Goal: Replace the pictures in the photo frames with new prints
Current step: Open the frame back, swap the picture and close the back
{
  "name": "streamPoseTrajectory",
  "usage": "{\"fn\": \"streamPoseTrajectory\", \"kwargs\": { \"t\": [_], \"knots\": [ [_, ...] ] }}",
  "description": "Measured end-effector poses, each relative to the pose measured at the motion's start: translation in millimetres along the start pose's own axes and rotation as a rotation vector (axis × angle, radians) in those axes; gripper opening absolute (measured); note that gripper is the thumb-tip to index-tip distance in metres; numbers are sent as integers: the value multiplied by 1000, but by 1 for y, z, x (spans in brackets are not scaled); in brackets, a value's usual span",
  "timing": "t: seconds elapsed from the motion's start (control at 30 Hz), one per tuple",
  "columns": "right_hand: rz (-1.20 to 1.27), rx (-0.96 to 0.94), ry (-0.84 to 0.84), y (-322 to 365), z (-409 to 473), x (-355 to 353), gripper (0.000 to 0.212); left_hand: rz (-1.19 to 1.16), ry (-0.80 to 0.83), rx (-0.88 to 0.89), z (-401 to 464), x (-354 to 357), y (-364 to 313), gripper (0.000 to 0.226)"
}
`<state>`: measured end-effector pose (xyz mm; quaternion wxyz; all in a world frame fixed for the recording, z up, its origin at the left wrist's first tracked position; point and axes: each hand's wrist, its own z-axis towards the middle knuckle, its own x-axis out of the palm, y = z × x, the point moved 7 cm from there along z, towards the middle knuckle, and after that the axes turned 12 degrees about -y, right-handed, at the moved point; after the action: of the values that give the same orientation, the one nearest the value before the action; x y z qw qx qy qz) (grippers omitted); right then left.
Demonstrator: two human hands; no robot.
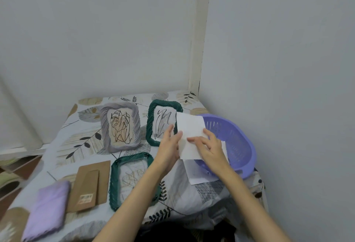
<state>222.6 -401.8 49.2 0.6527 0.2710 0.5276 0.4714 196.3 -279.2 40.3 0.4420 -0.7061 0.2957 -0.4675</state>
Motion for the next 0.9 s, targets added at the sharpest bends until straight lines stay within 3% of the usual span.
{"fn": "streamPoseTrajectory", "kwargs": {
  "t": [0.07, 0.13, 0.23, 0.33, 0.5, 0.63, 0.9],
  "knots": [
    [25, -26, 52, 8, -5, 11, 28, 68, -21, 109, -3, -23, -7, 71],
    [89, -17, 58, 14, -9, 21, 35, 128, -44, 169, -10, -48, -15, 78],
    [278, 70, 123, 17, -14, 46, 36, 176, -79, 203, -23, -85, -28, 63],
    [319, 152, 181, 20, -21, 75, 33, 316, -145, 228, -29, -125, -33, 42],
    [161, 175, 296, 13, -35, 118, 33, 705, -227, 268, -29, -182, -26, 36],
    [-41, 79, 402, 7, -44, 142, 38, 1006, -238, 266, -24, -210, -12, 42],
    [-298, -90, 508, -6, -52, 160, 42, 1366, -51, 221, -21, -221, 13, 55]
  ]
}}
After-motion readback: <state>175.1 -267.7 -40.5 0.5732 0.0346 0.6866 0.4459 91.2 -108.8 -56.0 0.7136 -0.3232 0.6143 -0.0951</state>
